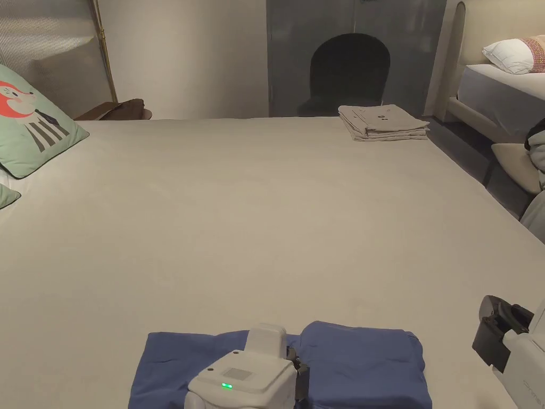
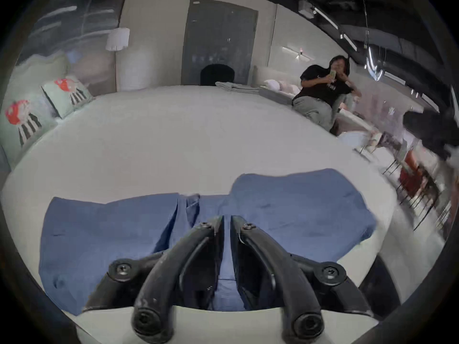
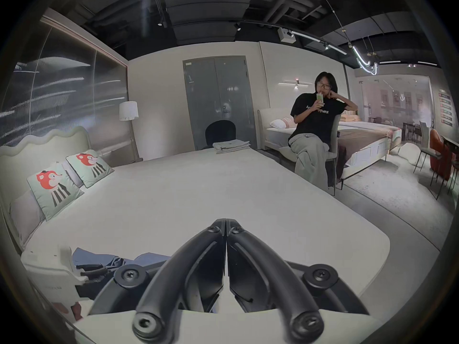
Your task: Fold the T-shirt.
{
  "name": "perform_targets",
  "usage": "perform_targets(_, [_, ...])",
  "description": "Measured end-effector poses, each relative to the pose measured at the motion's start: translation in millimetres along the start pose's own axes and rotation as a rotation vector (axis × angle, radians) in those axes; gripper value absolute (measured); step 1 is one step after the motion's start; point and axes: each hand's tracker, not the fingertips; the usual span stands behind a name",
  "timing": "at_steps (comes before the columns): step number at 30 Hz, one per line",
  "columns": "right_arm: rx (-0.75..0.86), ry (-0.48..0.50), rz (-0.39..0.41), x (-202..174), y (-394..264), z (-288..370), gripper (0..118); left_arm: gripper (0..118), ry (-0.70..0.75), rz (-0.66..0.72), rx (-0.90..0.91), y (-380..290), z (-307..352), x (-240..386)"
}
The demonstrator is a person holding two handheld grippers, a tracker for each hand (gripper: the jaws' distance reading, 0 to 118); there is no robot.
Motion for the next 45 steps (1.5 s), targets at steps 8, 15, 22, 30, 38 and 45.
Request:
perform_targets(8, [-0.009, 0.026, 0.011, -10, 0, -8, 1, 6, -0.071, 0.306, 0.095, 35, 60, -91])
perform_targets(15, [-0.024, 0.062, 0.025, -26, -4, -16, 1, 43, -0.289, 0.700, 0.024, 24, 105, -237])
perform_targets(22, [-0.040, 0.086, 0.057, -43, -8, -18, 1, 110, -0.300, 0.845, -0.074, -6, 97, -276])
perform_targets(30, [-0.044, 0.072, 0.080, -42, -8, -20, 1, 78, -0.392, 0.914, -0.125, -20, 57, -243])
perform_targets(38, [-0.036, 0.060, 0.081, -43, -1, -18, 1, 6, -0.269, 0.968, -0.137, -34, 70, -285])
perform_targets(45, [-0.042, 0.088, 0.072, -50, -3, -23, 1, 6, -0.166, 0.947, 0.014, -16, 133, -317])
